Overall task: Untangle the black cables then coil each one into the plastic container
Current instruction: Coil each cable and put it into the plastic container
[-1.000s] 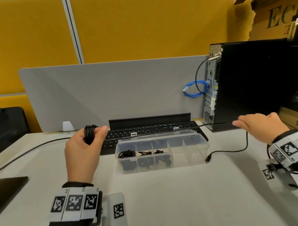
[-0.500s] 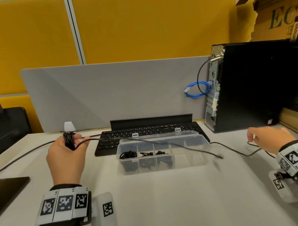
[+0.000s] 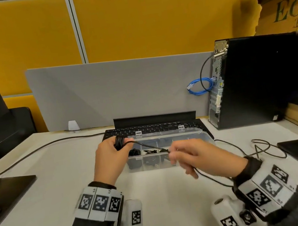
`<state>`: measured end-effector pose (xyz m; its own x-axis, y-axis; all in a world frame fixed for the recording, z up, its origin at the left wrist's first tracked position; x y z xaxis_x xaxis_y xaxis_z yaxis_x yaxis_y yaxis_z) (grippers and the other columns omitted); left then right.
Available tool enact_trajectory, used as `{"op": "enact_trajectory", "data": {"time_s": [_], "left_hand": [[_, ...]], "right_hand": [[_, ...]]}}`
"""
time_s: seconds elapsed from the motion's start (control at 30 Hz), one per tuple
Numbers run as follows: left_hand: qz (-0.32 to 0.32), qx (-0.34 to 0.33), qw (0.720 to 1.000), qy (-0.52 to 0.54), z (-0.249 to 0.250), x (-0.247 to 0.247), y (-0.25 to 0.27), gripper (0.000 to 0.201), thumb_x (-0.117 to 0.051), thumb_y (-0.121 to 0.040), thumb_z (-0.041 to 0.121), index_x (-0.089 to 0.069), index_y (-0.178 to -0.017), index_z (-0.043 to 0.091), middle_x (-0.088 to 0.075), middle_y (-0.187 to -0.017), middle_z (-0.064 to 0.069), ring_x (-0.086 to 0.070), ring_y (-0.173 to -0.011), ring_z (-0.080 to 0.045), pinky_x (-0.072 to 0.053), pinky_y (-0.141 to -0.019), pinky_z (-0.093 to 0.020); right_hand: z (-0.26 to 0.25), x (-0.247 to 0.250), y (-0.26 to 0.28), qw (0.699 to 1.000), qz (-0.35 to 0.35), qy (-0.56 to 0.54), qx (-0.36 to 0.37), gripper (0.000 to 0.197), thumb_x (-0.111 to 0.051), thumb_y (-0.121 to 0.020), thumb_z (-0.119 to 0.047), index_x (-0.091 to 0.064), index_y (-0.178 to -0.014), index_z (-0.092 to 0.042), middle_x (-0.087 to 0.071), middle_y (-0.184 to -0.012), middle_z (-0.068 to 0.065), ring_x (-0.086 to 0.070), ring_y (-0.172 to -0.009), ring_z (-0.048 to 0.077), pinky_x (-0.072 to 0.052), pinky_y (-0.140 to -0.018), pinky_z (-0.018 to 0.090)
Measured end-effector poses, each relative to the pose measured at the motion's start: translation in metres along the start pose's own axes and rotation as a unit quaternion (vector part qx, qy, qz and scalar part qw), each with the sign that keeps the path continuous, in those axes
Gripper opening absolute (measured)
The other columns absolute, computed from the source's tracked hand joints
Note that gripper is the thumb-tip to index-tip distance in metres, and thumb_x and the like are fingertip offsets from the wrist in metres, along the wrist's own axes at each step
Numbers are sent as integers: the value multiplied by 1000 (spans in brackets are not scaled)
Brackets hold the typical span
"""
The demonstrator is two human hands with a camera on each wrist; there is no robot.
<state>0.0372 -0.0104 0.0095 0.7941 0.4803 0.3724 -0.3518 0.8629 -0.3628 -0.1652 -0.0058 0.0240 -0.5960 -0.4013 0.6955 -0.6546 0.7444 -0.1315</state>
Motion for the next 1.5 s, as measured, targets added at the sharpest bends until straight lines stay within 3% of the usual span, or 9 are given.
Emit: {"op": "enact_trajectory", "data": {"time_s": [0.17,0.33,0.43,0.57,0.73,0.9,1.1,1.27,1.5], "left_hand": [[-329,-9,917,225,33,-21,28,16,-67,-81,20,-69,-76,5,-57,-49,1,-50,-46,-7,-48,-63,-17],[-250,24,811,528,49,-21,31,27,-67,-71,27,-74,-86,5,-67,-68,-5,-62,-60,-9,-52,-63,-18],[-132,32,889,437,30,-20,17,36,-44,-91,27,-64,-105,0,-74,-86,-2,-69,-85,-8,-52,-76,-17],[-180,-70,971,143,30,-30,24,55,-36,-87,55,-71,-91,13,-74,-85,0,-66,-87,-6,-46,-88,-25],[-349,-67,898,258,43,-30,37,25,-67,-80,33,-72,-78,8,-59,-55,-3,-57,-57,-8,-49,-70,-21],[-207,5,810,548,44,-19,26,21,-64,-74,22,-73,-87,8,-67,-69,-2,-62,-61,-7,-52,-67,-17],[-152,-73,966,198,31,-29,25,52,-35,-88,49,-70,-95,12,-74,-88,5,-64,-91,2,-43,-89,-22],[-404,-50,895,182,40,-45,45,35,-59,-83,39,-65,-79,5,-61,-54,-2,-58,-63,-10,-47,-70,-19],[-349,91,871,335,29,-57,45,16,-58,-79,16,-59,-68,5,-46,-61,-9,-50,-46,-6,-46,-57,-15]], "right_hand": [[4,57,-17,941,317,98,62,22,-49,-95,-24,-60,-76,-23,-53,-61,-15,-48,-55,-2,-38,-55,9],[14,13,-15,947,123,297,16,32,-34,-95,-44,-60,-107,-31,-67,-92,-7,-62,-82,9,-52,-78,31],[11,-18,1,943,2,330,38,29,-31,-98,-44,-55,-108,-31,-66,-97,-3,-60,-87,16,-50,-77,36],[-20,-1,5,935,147,287,148,32,-31,-92,-50,-58,-100,-36,-64,-86,-11,-58,-76,7,-50,-66,28],[-16,27,-9,922,217,306,98,44,-18,-90,-61,-53,-104,-38,-61,-86,-13,-59,-78,10,-50,-65,31],[28,-4,-9,950,-12,311,-23,27,-28,-102,-33,-50,-118,-31,-64,-95,-5,-61,-82,13,-50,-76,29],[-21,-32,10,948,-6,310,75,22,-30,-100,-36,-51,-105,-31,-62,-101,-3,-58,-89,19,-42,-70,30],[-10,24,7,957,237,149,75,30,-40,-90,-48,-61,-90,-27,-63,-75,-12,-56,-68,4,-48,-65,28],[24,-23,7,947,79,-301,-83,35,-37,-92,-46,-49,-80,-16,-31,-53,-12,-24,-43,3,-20,-39,15]]}}
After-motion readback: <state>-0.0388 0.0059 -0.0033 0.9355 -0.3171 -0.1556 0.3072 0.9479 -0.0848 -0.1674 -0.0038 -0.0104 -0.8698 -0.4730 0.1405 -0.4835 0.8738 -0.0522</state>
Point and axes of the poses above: each hand's wrist, its own y-axis away from the middle knuckle, its own x-axis out of the back of the hand, z = x × y, the point moved 4 cm from there along -y, towards the middle knuckle
